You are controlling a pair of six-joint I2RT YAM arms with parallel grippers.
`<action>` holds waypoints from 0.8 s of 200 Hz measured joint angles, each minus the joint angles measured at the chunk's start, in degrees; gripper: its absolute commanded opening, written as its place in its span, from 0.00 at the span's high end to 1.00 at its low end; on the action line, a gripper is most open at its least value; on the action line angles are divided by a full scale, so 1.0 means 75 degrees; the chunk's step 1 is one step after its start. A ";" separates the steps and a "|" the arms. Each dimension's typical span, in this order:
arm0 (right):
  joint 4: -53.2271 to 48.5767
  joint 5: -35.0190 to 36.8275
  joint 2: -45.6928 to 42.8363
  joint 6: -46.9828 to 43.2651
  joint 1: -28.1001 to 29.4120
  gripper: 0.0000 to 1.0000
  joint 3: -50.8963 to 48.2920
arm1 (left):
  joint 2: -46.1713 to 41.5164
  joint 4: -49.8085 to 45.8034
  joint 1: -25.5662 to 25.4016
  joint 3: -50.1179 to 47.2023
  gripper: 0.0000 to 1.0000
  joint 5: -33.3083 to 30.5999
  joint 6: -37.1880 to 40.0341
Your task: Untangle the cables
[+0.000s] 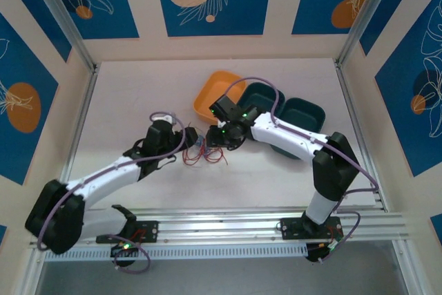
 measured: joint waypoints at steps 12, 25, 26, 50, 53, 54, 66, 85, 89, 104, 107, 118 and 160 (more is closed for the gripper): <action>-0.0189 0.0140 0.0207 -0.0067 0.0163 0.71 0.0364 | -0.0501 -0.0236 0.0003 -0.0099 0.21 -0.0431 -0.0085; -0.0347 0.0230 0.0425 -0.0125 0.0277 0.75 0.0694 | -0.0959 -0.0539 0.0009 -0.0239 0.05 -0.0924 -0.0117; -0.0364 0.0230 0.0463 -0.0149 0.0289 0.75 0.0737 | -0.1003 -0.0577 0.0012 -0.0256 0.03 -0.0968 -0.0085; -0.0504 0.0280 0.0903 -0.0172 0.0408 0.79 0.1125 | -0.1402 -0.1183 0.0090 -0.0490 0.00 -0.1647 -0.0268; -0.0516 0.0277 0.0953 -0.0184 0.0405 0.79 0.1145 | -0.1419 -0.1262 0.0096 -0.0513 0.00 -0.1719 -0.0280; -0.0530 0.0280 0.0997 -0.0184 0.0408 0.79 0.1174 | -0.1425 -0.1279 0.0099 -0.0519 0.00 -0.1734 -0.0289; -0.0615 0.0280 0.1247 -0.0184 0.0405 0.81 0.1320 | -0.1475 -0.1568 0.0122 -0.0609 0.00 -0.1982 -0.0335; -0.0708 0.0280 0.1638 -0.0181 0.0391 0.85 0.1539 | -0.1504 -0.1868 0.0140 -0.0746 0.00 -0.2241 -0.0417; -0.0723 0.0283 0.1711 -0.0198 0.0391 0.85 0.1574 | -0.1504 -0.1915 0.0143 -0.0766 0.00 -0.2288 -0.0423; -0.0769 0.0286 0.1935 -0.0198 0.0382 0.85 0.1684 | -0.1504 -0.2022 0.0146 -0.0836 0.00 -0.2410 -0.0475; -0.0778 0.0286 0.1973 -0.0201 0.0376 0.85 0.1705 | -0.1501 -0.2040 0.0146 -0.0839 0.00 -0.2430 -0.0481; -0.0784 0.0294 0.2084 -0.0201 0.0350 0.85 0.1775 | -0.1501 -0.2055 0.0146 -0.0857 0.00 -0.2460 -0.0495; -0.0810 0.0347 0.2343 -0.0140 0.0251 0.84 0.2046 | -0.1443 -0.2017 0.0152 -0.0860 0.00 -0.2483 -0.0495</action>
